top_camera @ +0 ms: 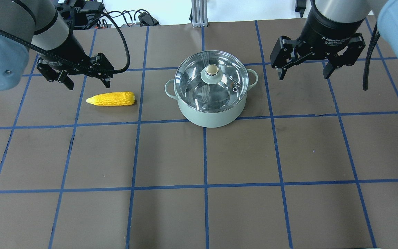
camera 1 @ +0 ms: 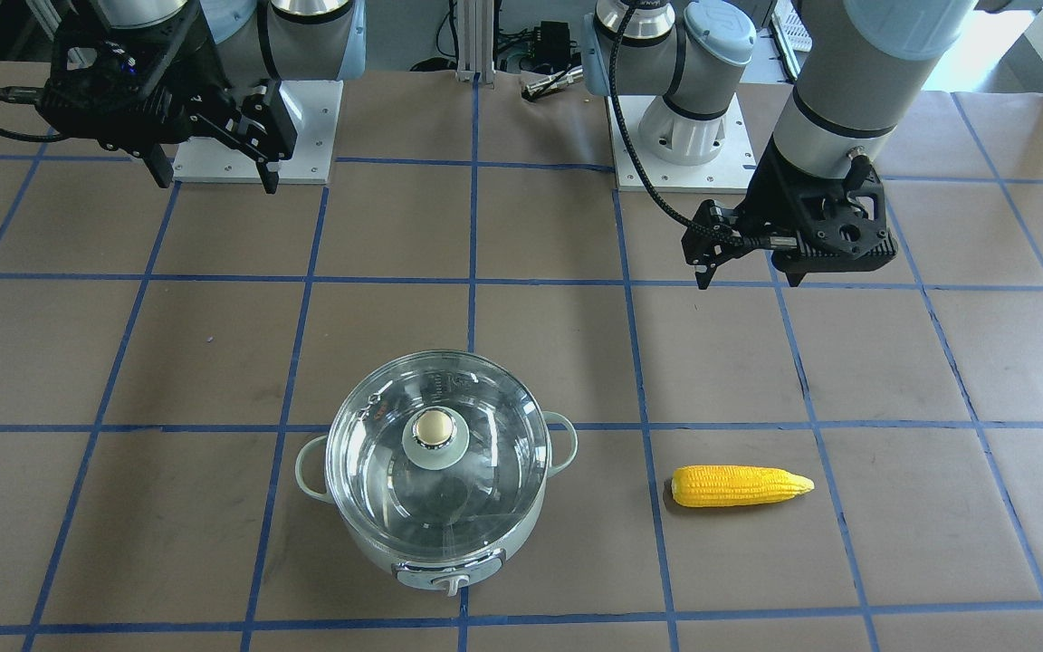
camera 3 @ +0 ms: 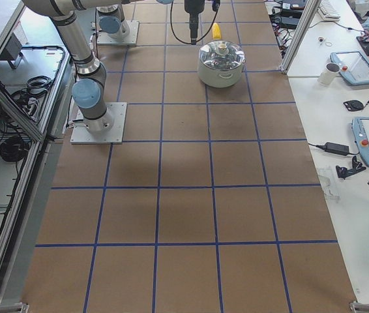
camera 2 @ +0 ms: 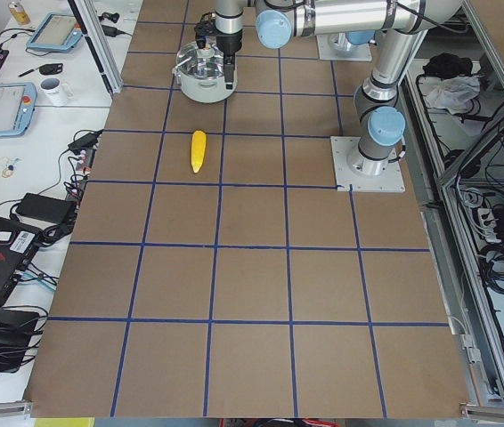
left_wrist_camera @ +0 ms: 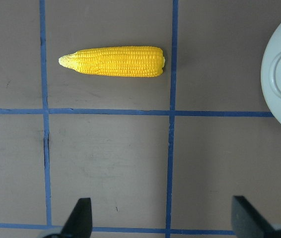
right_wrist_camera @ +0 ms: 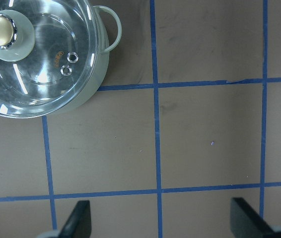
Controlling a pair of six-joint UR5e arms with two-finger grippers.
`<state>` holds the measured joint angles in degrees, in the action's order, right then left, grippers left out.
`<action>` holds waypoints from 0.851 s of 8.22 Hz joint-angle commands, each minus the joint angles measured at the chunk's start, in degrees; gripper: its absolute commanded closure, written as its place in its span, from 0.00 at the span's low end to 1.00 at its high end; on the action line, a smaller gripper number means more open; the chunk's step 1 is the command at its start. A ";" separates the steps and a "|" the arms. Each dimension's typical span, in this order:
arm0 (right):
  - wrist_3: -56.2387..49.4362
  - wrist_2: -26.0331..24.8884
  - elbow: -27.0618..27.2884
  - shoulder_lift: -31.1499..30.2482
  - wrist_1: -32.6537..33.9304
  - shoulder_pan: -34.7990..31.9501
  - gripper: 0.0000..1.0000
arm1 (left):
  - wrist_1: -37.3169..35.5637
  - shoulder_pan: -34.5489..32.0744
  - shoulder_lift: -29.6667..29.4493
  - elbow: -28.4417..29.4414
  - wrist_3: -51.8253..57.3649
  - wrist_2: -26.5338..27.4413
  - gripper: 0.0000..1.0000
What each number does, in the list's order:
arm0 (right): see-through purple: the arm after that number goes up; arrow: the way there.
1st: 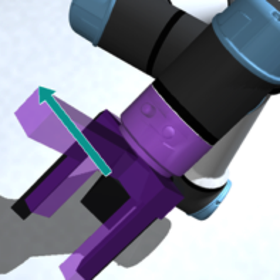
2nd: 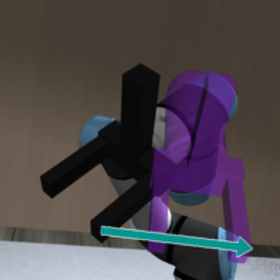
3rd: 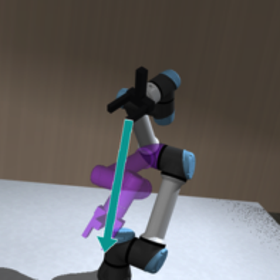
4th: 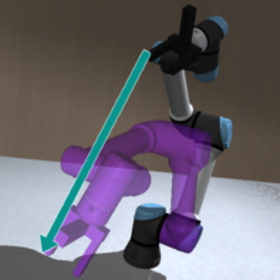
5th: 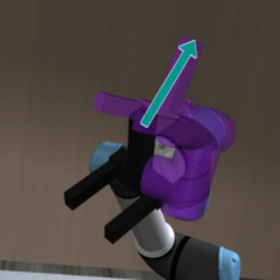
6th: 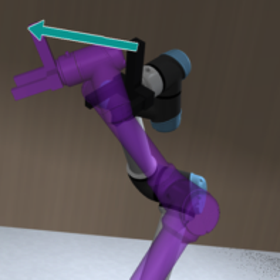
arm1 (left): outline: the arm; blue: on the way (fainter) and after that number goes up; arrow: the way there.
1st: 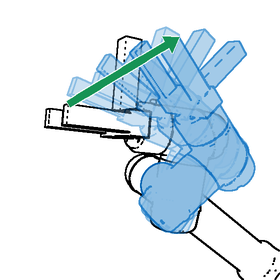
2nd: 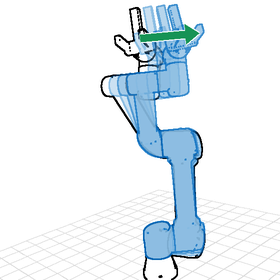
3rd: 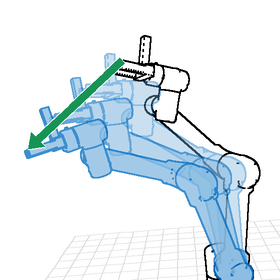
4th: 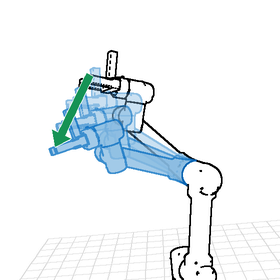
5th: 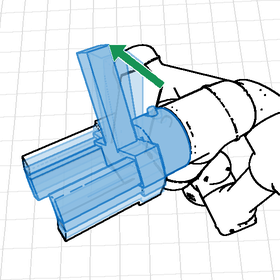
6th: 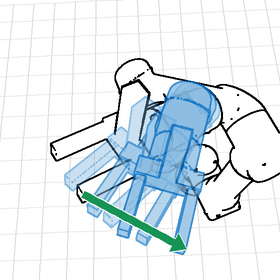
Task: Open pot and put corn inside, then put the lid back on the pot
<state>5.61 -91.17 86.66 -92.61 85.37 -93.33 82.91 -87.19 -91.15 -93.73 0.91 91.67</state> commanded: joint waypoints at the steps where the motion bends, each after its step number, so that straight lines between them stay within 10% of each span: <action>1: 0.02 0.12 0.01 0.06 0.06 0.07 0.00 | 0.23 0.00 0.18 0.04 -0.03 0.09 0.00; 7: 0.02 0.12 0.01 0.06 0.06 0.07 0.00 | 1.04 0.96 -1.22 -0.05 16.42 0.17 0.00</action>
<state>5.59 -91.06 86.66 -92.55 85.43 -93.25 85.67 -86.96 -91.08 -93.77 6.39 91.77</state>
